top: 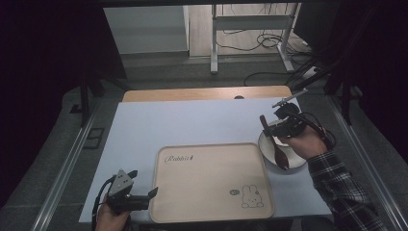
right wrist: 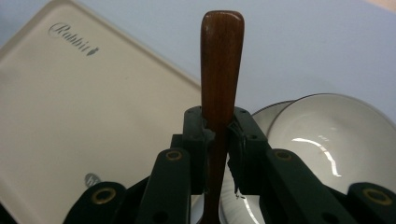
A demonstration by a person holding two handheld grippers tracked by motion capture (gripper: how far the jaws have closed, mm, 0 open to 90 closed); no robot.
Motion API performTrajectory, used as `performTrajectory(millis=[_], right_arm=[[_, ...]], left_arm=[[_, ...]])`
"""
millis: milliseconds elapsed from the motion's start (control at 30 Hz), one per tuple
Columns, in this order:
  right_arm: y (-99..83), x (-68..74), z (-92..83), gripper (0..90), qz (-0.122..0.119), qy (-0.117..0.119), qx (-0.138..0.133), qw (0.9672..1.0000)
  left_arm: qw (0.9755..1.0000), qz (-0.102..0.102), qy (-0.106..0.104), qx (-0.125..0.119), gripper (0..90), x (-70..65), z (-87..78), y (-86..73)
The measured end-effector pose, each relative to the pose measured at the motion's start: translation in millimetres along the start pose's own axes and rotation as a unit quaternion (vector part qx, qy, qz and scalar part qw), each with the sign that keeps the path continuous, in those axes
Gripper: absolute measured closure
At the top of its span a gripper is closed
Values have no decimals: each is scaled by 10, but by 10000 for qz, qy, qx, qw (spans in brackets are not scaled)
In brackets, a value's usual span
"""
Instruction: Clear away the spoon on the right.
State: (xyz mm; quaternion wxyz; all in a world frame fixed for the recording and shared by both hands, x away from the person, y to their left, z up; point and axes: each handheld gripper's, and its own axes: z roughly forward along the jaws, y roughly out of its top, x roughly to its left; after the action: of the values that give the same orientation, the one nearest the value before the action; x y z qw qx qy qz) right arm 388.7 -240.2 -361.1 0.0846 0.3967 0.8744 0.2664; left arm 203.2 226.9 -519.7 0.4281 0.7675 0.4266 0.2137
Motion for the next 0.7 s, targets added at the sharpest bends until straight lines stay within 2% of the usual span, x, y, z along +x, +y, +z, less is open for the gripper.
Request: performTrajectory(millis=[267,700], right_arm=[[-107,181,163,783,-36,301,275,9992],[-187,429,471,783,8,554,698,9960]], left_arm=[[10000,-2,2,2,46,0,1,1],[10000,1,-5,3,46,-2,1,1]])
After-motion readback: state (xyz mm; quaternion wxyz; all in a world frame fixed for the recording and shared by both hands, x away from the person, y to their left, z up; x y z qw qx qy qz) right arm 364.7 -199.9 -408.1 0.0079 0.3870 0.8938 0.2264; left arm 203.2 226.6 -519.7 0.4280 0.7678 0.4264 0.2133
